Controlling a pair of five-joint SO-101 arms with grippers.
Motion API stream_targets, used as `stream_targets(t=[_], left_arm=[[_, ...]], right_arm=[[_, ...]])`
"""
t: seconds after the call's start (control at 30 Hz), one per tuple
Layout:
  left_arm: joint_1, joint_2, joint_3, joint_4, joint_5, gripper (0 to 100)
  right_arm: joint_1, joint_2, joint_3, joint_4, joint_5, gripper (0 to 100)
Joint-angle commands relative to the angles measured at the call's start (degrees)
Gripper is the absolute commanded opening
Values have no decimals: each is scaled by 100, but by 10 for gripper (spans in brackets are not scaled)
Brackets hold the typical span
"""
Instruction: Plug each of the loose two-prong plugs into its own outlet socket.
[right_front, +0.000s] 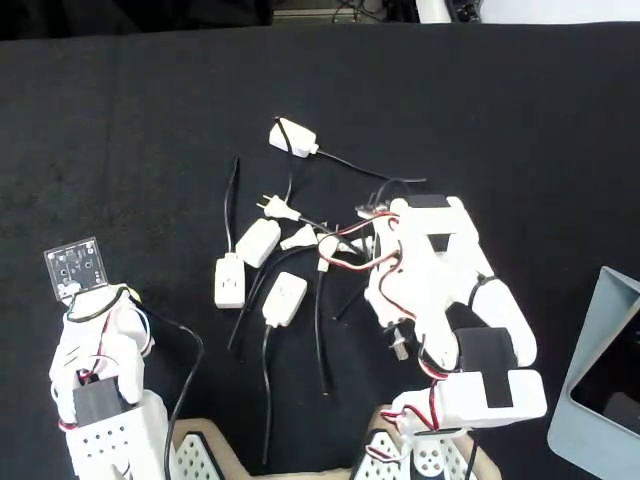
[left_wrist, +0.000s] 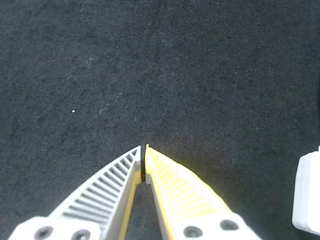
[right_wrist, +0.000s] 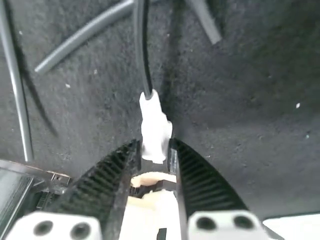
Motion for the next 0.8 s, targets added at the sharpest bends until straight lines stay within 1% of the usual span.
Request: stream_targets(t=[0.0, 0.4, 0.57, 0.7, 0.77], left_arm=[[31, -44, 101, -123, -53, 30], [31, -44, 101, -123, -53, 30], [31, -44, 101, -114, -53, 30], [31, -44, 101, -114, -53, 30], [31, -44, 101, -114, -53, 30]], right_arm=[[18, 4, -75, -53, -62, 89], [18, 22, -75, -70, -62, 89], [18, 382, -110, -79, -62, 87], [26, 593, -145, -378, -62, 15], [26, 585, -145, -404, -62, 18]])
